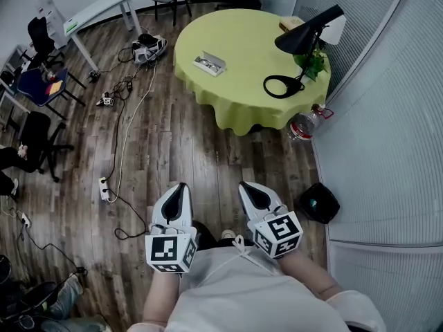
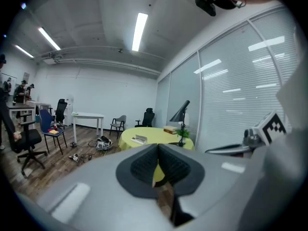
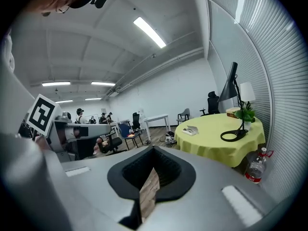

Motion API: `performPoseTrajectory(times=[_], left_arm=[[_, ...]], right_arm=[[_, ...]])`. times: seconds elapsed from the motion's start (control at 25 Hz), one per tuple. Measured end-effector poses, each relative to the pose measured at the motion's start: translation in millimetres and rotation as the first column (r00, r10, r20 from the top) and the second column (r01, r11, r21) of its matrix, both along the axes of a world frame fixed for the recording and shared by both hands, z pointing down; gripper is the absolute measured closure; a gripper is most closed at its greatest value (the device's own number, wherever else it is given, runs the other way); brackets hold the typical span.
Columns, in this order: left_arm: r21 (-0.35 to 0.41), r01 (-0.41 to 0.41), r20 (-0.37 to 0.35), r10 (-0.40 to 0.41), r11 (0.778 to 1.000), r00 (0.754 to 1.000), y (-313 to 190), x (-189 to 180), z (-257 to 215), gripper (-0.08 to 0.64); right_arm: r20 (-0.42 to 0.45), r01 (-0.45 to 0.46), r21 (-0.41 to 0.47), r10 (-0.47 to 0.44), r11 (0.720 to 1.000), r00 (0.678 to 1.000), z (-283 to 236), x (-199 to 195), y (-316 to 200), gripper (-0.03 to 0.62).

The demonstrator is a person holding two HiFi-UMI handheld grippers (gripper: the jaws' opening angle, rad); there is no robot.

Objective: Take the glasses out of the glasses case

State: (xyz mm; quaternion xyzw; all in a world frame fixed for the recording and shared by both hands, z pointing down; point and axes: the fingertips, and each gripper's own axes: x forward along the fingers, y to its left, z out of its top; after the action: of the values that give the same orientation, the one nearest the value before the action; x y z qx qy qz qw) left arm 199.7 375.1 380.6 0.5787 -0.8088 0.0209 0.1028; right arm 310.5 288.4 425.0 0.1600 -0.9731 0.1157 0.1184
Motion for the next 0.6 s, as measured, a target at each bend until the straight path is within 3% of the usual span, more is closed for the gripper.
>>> performPoseTrajectory(times=[0.2,0.6], left_arm=[[-0.016,0.035,-0.025,-0.035,0.999,0.999,-21.1,-53.8,16.0,0.554],[0.006,-0.040,-0.067,0.040,0.999,0.997,-79.6,-212.8,4.3,0.554]], right_arm=[[-0.014,0.001,-0.023,-0.001,1.000,1.000,16.0,-44.1,-29.3,0.592],[-0.049,-0.102,-0.045,0.099,0.994,0.994,18.4,-186.8,-83.0,0.592]])
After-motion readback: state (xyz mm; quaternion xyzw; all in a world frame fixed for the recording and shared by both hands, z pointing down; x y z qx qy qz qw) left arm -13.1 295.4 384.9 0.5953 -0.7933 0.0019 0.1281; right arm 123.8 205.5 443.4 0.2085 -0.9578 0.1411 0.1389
